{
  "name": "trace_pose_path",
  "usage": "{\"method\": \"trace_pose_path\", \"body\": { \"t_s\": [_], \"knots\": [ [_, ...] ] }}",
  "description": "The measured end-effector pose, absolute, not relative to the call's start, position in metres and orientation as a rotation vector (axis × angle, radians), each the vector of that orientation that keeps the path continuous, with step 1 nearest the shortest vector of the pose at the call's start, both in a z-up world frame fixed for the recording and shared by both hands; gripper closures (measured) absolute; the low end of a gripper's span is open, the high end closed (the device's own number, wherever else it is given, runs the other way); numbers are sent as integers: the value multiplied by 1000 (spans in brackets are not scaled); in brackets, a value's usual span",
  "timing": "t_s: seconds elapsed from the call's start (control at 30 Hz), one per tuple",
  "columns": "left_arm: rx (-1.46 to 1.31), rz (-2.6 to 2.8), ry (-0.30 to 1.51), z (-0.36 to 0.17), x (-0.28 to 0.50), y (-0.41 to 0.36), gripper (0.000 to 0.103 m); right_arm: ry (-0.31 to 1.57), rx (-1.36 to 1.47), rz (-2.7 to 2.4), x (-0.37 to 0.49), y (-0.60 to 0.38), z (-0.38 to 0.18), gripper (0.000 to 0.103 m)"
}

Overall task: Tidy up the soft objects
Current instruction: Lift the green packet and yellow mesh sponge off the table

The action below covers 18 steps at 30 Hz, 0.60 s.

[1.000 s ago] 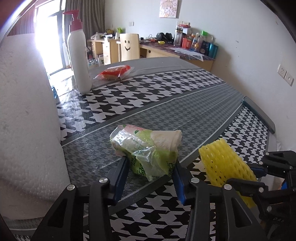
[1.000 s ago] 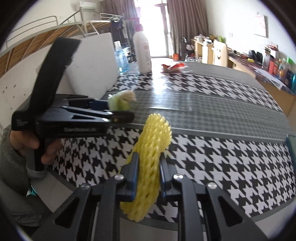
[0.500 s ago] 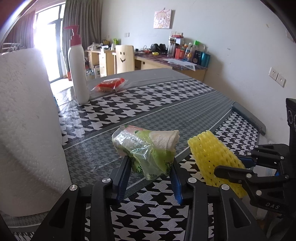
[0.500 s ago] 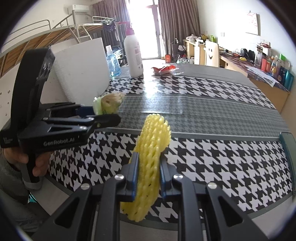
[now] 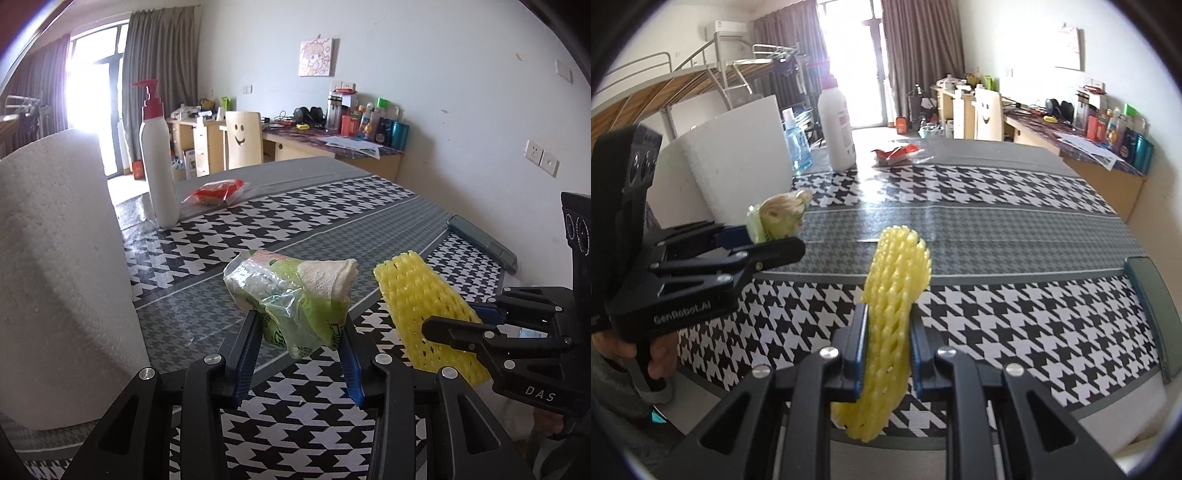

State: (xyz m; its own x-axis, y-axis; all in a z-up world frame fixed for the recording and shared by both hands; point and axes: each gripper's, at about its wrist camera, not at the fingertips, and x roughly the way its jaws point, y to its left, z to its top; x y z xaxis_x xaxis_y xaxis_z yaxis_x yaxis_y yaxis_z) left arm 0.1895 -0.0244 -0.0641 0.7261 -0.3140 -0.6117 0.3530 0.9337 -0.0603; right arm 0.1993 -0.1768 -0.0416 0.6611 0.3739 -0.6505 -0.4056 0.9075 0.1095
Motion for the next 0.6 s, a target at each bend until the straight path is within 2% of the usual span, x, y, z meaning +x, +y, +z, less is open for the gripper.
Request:
{"method": "trace_pose_path", "body": {
  "t_s": [0.6],
  "knots": [
    [108, -403, 570, -30, 168, -31, 61, 624, -1, 423, 212, -183, -16, 79]
  ]
}}
